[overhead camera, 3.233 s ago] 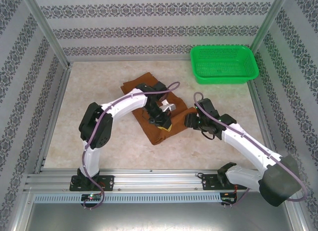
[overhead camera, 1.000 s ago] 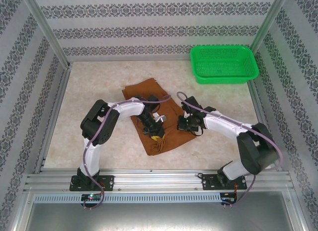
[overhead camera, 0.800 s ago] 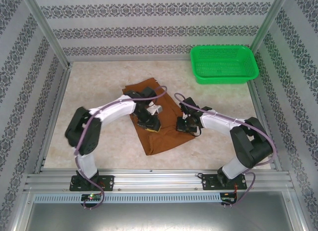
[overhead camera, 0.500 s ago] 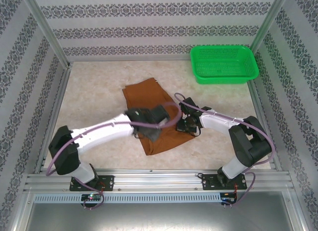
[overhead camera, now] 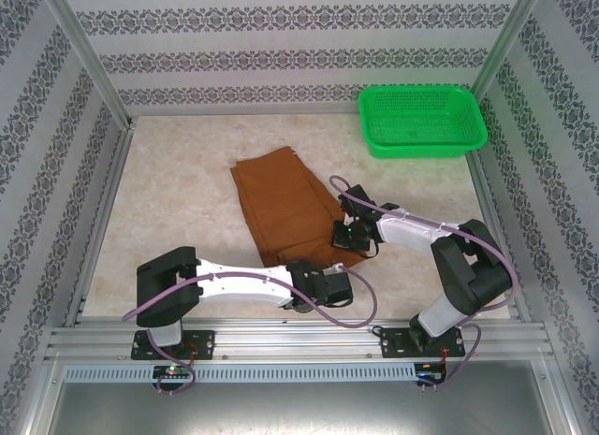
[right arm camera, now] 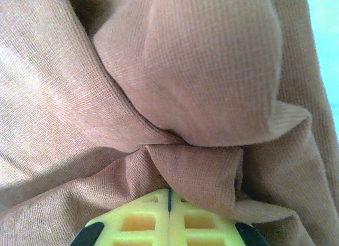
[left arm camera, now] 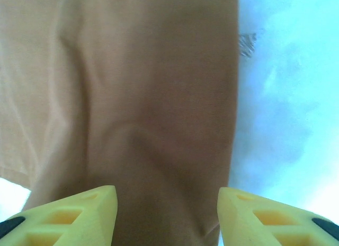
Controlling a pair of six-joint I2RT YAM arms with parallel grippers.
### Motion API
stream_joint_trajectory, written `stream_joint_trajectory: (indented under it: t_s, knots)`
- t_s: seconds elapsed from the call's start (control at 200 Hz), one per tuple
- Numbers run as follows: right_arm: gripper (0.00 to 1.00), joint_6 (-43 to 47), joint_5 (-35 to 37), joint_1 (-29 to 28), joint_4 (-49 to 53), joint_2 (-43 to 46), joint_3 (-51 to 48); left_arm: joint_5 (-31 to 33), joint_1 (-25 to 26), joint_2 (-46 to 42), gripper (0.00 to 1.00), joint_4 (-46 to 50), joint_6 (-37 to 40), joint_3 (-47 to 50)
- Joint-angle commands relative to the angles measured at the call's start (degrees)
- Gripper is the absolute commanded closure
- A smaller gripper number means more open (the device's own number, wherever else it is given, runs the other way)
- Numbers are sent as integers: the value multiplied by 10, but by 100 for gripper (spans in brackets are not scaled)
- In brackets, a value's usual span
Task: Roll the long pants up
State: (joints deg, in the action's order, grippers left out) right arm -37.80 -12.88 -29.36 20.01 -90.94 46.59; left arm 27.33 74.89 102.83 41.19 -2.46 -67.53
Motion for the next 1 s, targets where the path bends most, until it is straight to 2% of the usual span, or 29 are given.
stream_joint_trajectory:
  t_s: [0.0, 0.105, 0.19, 0.26, 0.405, 0.679, 0.849, 0.994]
  knots:
    - [100, -8, 0, 1, 24, -19, -27, -50, -3, 25, 46, -25, 33, 4]
    - [100, -12, -4, 2, 17, -22, -26, -73, -6, 39, 45, -30, 44, -4]
    - [100, -13, -7, 2, 14, -29, -21, -67, -16, 64, 44, -36, 45, -4]
    - [100, -12, -9, 2, 16, -32, -16, -26, -31, 91, 44, -34, 35, -8]
    - [100, -12, -6, 3, 20, -30, -13, 44, -101, 157, 45, -9, 4, -34]
    - [100, -12, -3, 12, 30, -25, 0, 25, -185, 208, 51, -13, -8, -45]
    - [100, -15, -7, 13, 28, -25, 8, 38, -196, 231, 52, -11, -7, -67]
    - [100, -13, -10, 13, 35, -25, 13, 9, -212, 270, 54, 12, -5, -98]
